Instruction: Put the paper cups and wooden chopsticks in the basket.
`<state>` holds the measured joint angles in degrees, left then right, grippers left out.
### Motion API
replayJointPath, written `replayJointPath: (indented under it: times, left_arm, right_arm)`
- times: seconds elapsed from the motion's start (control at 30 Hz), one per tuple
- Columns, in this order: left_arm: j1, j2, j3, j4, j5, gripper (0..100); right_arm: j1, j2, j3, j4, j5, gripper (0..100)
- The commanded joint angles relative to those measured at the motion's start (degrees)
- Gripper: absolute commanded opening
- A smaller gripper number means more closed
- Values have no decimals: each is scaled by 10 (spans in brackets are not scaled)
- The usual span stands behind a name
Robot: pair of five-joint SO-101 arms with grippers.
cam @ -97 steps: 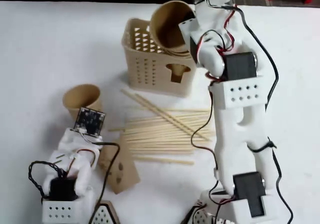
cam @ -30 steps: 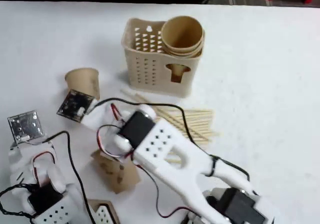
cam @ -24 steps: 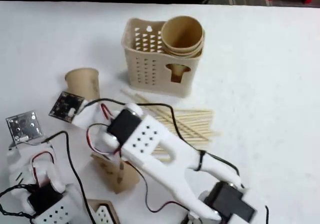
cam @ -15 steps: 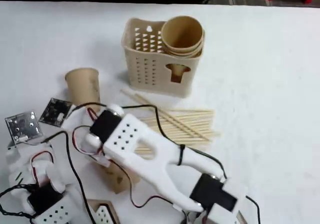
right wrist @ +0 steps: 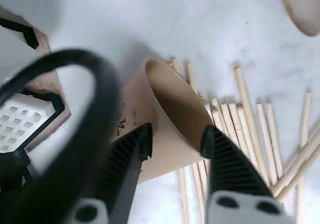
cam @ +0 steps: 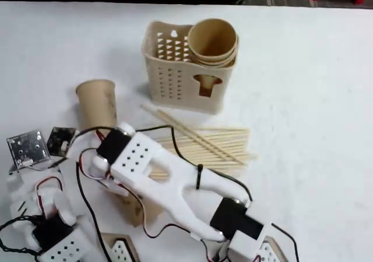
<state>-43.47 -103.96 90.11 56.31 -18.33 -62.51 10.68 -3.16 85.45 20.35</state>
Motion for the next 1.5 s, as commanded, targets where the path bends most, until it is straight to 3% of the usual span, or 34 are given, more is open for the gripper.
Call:
replayJointPath:
  times: [0.0,0.3,0.43,0.63,1.03,1.2,1.47]
  left_arm:
    - [-2,-6,-12,-15,0,28]
    - [-1,-6,-5,-25,0,28]
    - [-1,-6,-5,-25,0,28]
    - [-1,-6,-5,-26,0,28]
    - [-1,-6,-5,-26,0,28]
    - [-1,-6,4,-35,0,28]
    - [23,-6,11,-40,-4,28]
  right_arm:
    - [-1,5,-6,13,25,19]
    - [41,-1,-30,75,36,19]
    - [82,-1,-84,130,36,19]
    - [156,-70,-92,131,36,19]
    - [255,-274,106,131,46,18]
    - [300,-343,193,131,190,18]
    - [320,-513,361,131,510,18]
